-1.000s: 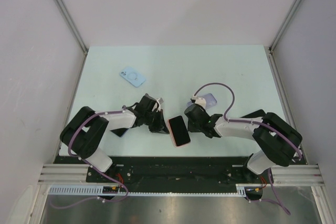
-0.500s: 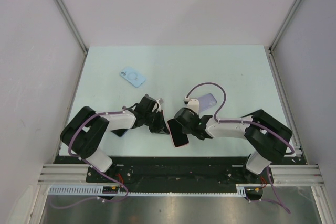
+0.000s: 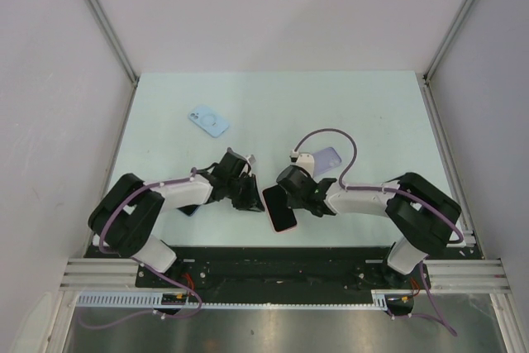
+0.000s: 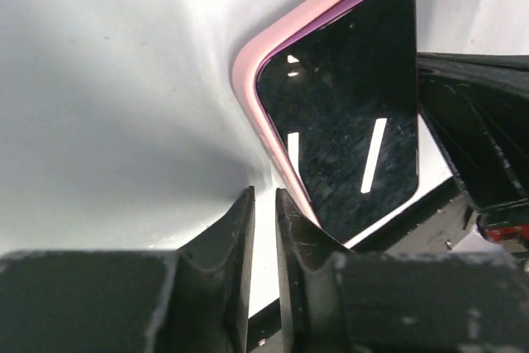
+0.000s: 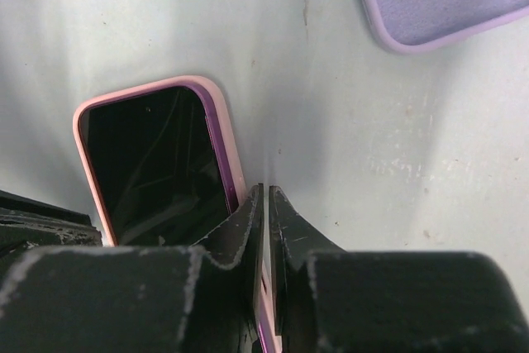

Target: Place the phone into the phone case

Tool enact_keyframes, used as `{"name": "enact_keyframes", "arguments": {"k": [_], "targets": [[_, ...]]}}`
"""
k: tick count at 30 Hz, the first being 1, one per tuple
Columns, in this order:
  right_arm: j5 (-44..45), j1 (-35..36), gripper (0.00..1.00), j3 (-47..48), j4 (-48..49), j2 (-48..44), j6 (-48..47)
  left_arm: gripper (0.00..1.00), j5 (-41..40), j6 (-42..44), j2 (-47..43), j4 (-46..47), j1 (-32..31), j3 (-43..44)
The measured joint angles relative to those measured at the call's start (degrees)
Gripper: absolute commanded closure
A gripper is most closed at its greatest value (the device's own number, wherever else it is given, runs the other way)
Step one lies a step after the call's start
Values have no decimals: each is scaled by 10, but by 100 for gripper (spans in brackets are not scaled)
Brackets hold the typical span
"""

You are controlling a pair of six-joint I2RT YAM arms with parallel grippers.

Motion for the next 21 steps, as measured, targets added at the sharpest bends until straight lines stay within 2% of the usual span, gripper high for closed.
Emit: {"name": "enact_keyframes", "arguments": {"k": [7,11,12,15,21], "targets": [[-43,-28,87,-2,-10,-26,-11,73,-35,2,-17,-40,-2,9],[-60,-37,86,-2,-10,-45,-16,63,-39,1,-19,-46,-2,14],[-63,-38,86,-2,-11,-46,-18,57,-39,2,-21,-47,-2,14],[-65,-35,85,-4,-15,-48,-24,51,-40,0,-32,-47,-2,14],[-82,-23,85,-42,-12,-92,-25,50,-34,-14,-44,-34,-2,13]]}}
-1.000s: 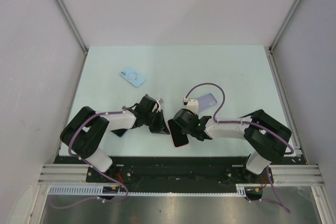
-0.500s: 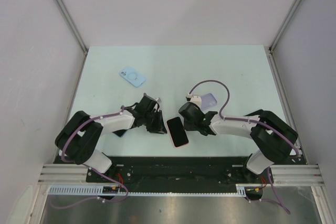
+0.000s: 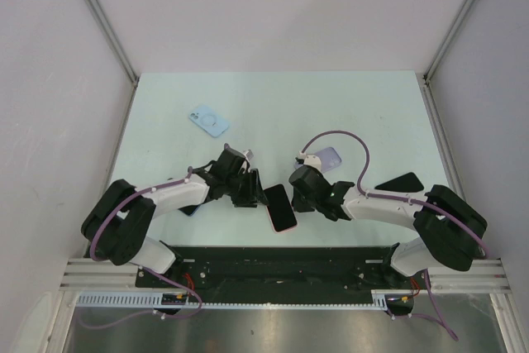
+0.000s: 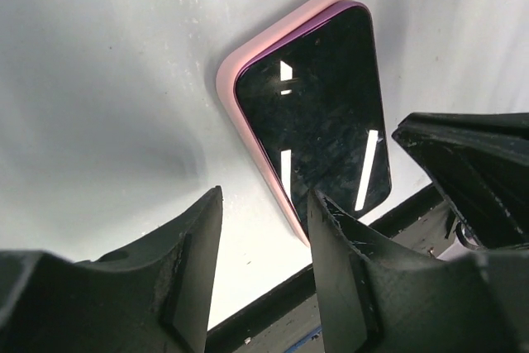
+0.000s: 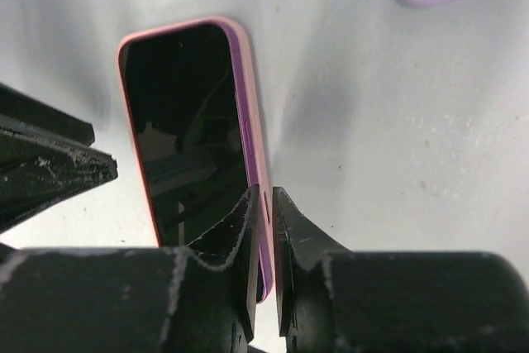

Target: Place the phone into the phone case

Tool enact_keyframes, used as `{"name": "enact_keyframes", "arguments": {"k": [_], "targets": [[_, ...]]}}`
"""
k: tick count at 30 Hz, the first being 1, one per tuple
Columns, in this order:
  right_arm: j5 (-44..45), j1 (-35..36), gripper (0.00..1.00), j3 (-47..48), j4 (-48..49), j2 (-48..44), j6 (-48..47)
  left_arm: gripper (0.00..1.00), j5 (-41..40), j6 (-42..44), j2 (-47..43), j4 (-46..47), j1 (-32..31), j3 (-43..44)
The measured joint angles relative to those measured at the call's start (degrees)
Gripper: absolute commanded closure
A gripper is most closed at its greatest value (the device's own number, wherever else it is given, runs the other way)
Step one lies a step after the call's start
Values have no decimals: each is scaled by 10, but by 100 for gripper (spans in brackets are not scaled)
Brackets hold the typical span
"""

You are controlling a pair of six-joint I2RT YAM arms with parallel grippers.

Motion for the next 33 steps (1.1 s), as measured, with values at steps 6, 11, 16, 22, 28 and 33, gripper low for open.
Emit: {"name": "enact_keyframes", "arguments": {"k": [6,11,16,22,28,33], "targets": [[-26,14,85,-39,48,-13,8,53,11,-5,9,23,0,-7],[-34,12,85,-65,88,-22,22,55,24,-9,32,35,-1,-9],[-44,7,68,-83,104,-35,28,57,38,-14,41,49,-2,-9],[-68,-9,51,-101,102,-76,25,62,44,-16,50,59,-3,-9],[-115,-45,40,-123,135,-109,14,69,57,-19,59,66,-3,-9],[-155,-57,35,-136,159,-99,9,72,61,-20,62,66,-3,-9]]}}
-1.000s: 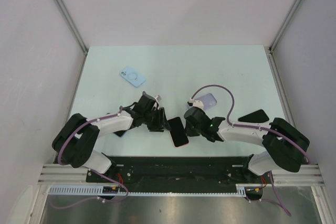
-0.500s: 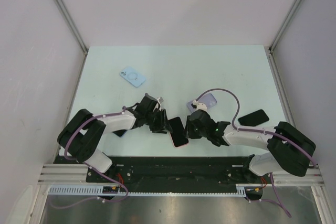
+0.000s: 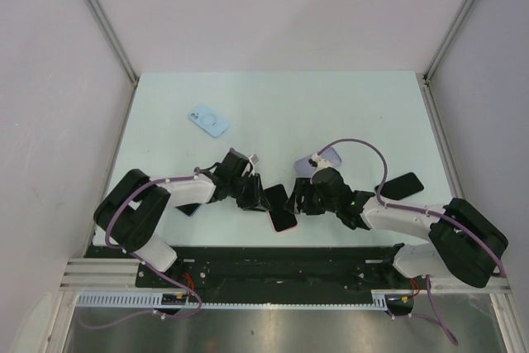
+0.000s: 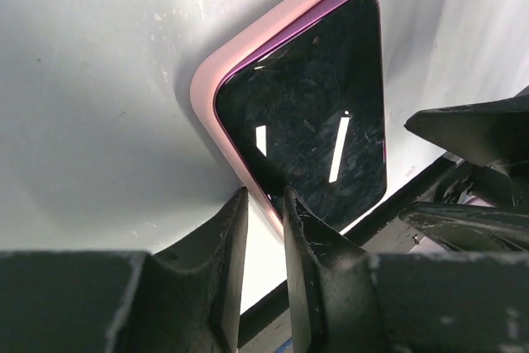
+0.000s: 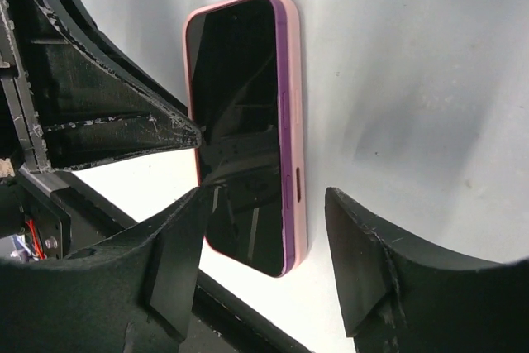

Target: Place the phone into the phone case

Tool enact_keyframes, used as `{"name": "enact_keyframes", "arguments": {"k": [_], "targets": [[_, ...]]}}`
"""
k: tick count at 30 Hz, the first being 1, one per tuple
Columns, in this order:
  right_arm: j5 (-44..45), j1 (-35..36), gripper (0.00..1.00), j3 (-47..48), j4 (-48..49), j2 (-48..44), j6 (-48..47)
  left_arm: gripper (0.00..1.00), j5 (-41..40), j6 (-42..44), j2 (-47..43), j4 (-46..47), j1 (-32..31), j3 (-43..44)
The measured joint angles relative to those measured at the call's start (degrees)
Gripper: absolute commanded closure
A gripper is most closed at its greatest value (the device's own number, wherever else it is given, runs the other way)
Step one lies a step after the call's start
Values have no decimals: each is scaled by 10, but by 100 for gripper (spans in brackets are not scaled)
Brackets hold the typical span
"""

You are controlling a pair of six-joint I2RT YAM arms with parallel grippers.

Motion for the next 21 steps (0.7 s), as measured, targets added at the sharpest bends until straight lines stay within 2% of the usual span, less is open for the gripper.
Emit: {"name": "enact_keyframes", "arguments": {"k": [10,21], "targets": [[-60,-2,33,-1,70,72,-1,76,2,0,2,-1,0,0],[-126,-33,32,-16,131,90,17,78,7,1,3,-1,1,0]]}}
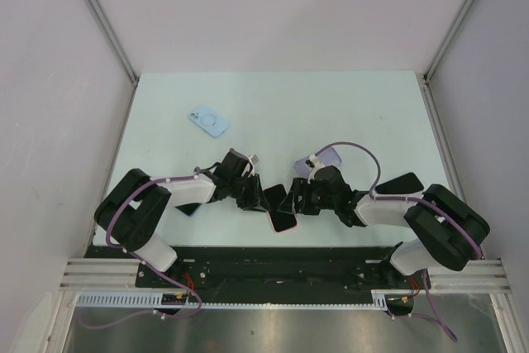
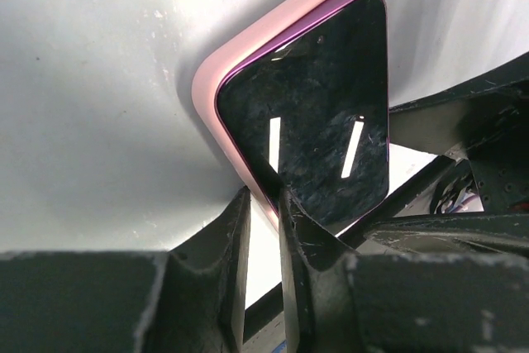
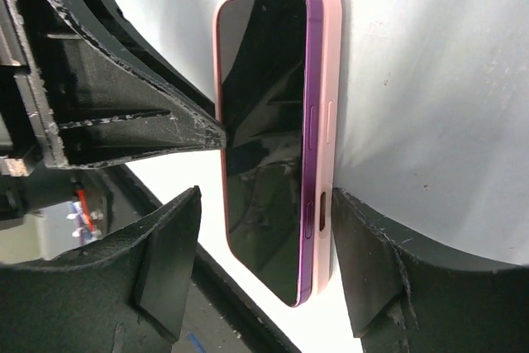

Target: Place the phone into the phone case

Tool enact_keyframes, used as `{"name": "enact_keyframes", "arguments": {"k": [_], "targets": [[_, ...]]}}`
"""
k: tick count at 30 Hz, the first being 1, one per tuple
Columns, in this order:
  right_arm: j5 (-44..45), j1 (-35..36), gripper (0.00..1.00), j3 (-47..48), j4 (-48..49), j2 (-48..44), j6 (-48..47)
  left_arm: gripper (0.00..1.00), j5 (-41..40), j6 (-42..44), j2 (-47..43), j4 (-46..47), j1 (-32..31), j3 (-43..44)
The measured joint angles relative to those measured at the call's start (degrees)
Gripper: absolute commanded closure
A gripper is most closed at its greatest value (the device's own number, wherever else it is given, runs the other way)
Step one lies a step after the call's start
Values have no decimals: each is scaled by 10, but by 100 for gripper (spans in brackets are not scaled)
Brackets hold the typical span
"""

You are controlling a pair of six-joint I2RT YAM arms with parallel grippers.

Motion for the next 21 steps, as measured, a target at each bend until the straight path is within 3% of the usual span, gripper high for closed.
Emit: {"name": "enact_keyframes", "arguments": {"k": [8,21], "targets": [[-87,-43,33,-46,109,21,50,78,2,0,0,0,0,0],[-159,-71,39,-75,268,98,124,77,6,-1,0,4,1,-3]]}}
